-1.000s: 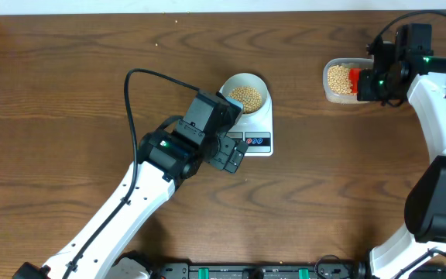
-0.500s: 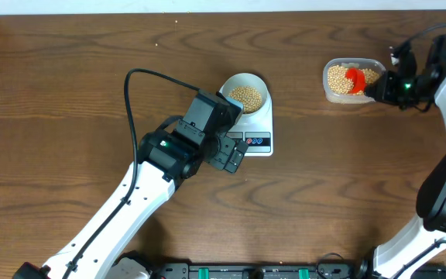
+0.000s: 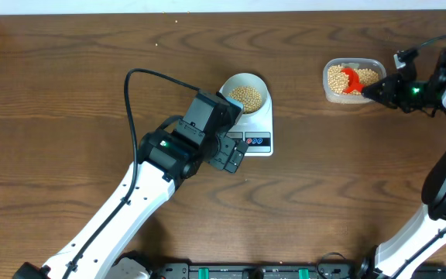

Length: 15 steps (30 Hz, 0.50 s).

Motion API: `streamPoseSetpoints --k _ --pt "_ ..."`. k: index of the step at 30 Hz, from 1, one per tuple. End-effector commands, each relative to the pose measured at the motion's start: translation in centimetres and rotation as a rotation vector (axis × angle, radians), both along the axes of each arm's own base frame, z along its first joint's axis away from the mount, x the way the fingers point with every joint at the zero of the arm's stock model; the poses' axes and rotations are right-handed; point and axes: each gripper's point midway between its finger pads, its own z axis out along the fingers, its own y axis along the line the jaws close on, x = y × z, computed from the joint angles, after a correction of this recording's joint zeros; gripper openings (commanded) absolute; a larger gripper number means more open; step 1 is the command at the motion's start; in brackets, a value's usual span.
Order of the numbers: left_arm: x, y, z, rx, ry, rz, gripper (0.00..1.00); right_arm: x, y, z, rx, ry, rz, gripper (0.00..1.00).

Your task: Scoop item into bowl and weigh 50g on scale

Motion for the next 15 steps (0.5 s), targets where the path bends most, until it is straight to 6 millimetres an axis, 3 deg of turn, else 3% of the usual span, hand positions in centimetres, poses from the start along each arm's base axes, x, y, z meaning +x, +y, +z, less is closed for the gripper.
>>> streamPoseSetpoints --k 1,6,15 --pt "-0.1 0.1 -0.2 0.004 0.007 -0.011 0.99 0.1 -1.4 0.9 0.072 -0.039 -0.022 0.01" --pt "-0.1 0.1 -0.2 0.003 0.006 -0.011 0.99 -0.3 -3.8 1.6 0.11 -0.072 -0.068 0.01" --pt "-0.1 0.1 -0.2 0.003 0.007 -0.011 0.99 -0.6 -4.4 3.8 0.241 -0.15 -0.071 0.01"
